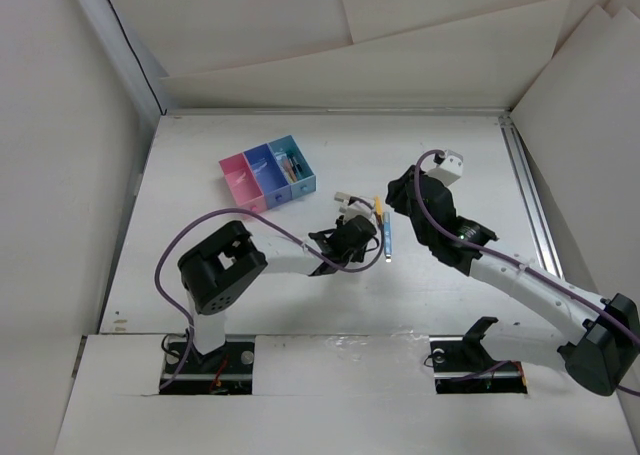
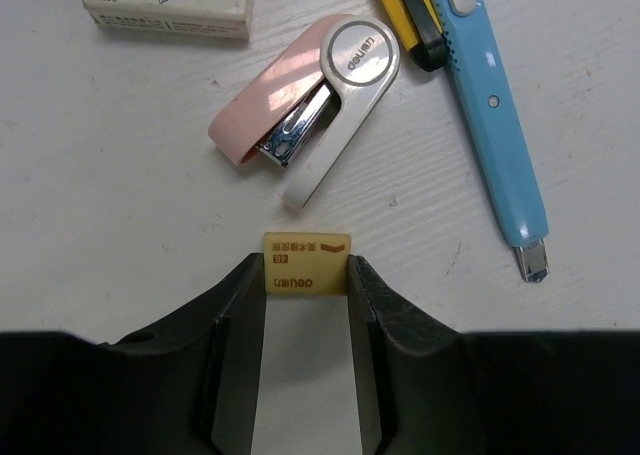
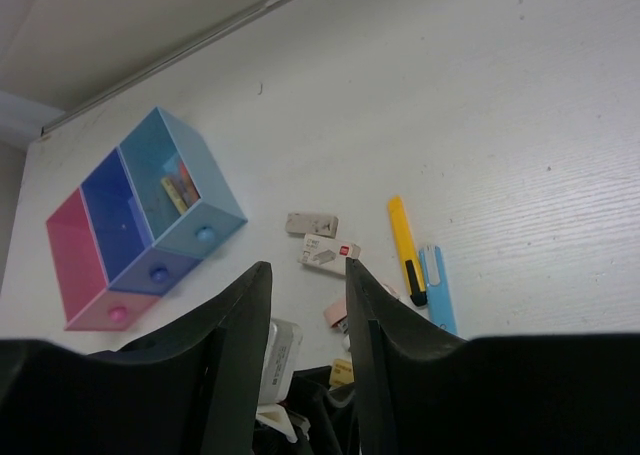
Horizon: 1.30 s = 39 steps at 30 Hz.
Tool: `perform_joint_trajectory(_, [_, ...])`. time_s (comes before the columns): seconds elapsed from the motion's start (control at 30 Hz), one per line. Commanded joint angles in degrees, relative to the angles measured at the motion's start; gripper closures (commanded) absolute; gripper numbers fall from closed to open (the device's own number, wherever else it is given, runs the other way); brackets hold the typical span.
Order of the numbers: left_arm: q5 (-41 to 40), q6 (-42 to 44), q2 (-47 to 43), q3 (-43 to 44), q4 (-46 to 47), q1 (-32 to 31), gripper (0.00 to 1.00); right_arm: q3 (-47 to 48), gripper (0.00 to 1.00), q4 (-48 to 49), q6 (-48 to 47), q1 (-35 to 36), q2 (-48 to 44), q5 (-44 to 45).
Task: Sort the stationery into containers
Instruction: Pick up the stationery from the center of the board, then place the stationery in the storage box.
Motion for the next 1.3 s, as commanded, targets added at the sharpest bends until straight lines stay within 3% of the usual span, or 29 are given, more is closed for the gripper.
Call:
perform_joint_trajectory(0.0, [-1.2,-0.4,-0.9,-0.1,-1.4,0.1,0.80,-0.2,0.59,1.9,0.2,0.6,-0.8,0.8])
perform_joint_trajectory(0.1, [-3.5,-3.2,-4.3,-2.7,-1.9,0.1,0.87,-0.2,0.59,1.9,0.2,0.6,-0.8,0.8])
perform_joint_trajectory(0.27, [-9.5,-7.6,-12.2,-6.3,-3.4,1.5,0.88,-0.2,0.60,1.9,0.2,0.6,-0.8,0.3])
perform_joint_trajectory(0.53, [-2.2,-14.2,-21.2,-9.0,4.7,18.8,0.87,0.3,0.60,1.9,0.2,1.1,-0.3,-0.7])
perform_joint_trajectory(0.8, [-1.7,-14.7,-19.2,-3.4,5.0,32.6,0.85,0.3,0.60,1.9,-0.4,1.1,0.2,-1.3])
perform_joint_trajectory(1.07, [-6.5,-12.5,-13.4,3.0,1.0,33.8,0.81,0.3,0.60,1.9,-0.4,1.1,-0.3,-1.3])
perform_joint_trajectory(1.27, [-7.1,-13.0,-11.0,3.6,0.4,34.9,0.71,0.3,0.60,1.9,-0.4,1.1,-0.3,-1.3])
